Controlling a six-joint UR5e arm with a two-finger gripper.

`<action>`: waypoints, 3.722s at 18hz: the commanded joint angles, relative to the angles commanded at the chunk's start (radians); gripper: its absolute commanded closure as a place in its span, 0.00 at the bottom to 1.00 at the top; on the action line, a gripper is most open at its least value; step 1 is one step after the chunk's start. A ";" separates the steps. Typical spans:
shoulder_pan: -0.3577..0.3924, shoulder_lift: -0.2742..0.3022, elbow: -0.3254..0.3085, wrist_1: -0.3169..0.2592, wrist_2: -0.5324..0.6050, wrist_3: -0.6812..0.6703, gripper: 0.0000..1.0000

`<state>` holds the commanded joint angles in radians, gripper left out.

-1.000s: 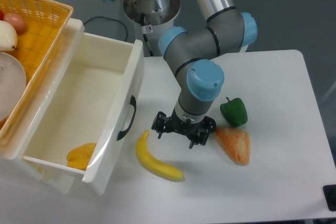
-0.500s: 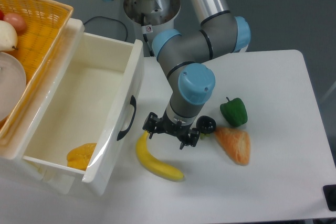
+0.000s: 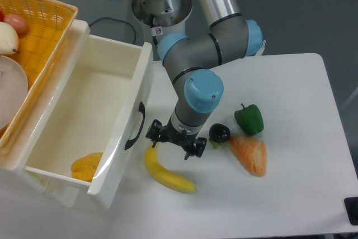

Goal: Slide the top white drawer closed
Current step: 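Move the gripper toward the front face of the open white drawer, then push the drawer front with the gripper into the cabinet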

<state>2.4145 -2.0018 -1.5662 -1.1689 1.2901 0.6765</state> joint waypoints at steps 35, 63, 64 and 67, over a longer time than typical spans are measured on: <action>-0.080 0.052 -0.034 -0.017 -0.044 0.000 0.00; -0.170 0.067 -0.034 -0.015 -0.061 -0.002 0.00; -0.170 0.067 -0.034 -0.015 -0.061 -0.002 0.00; -0.172 0.067 -0.034 -0.015 -0.061 0.000 0.00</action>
<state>2.2427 -1.9343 -1.5999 -1.1842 1.2287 0.6765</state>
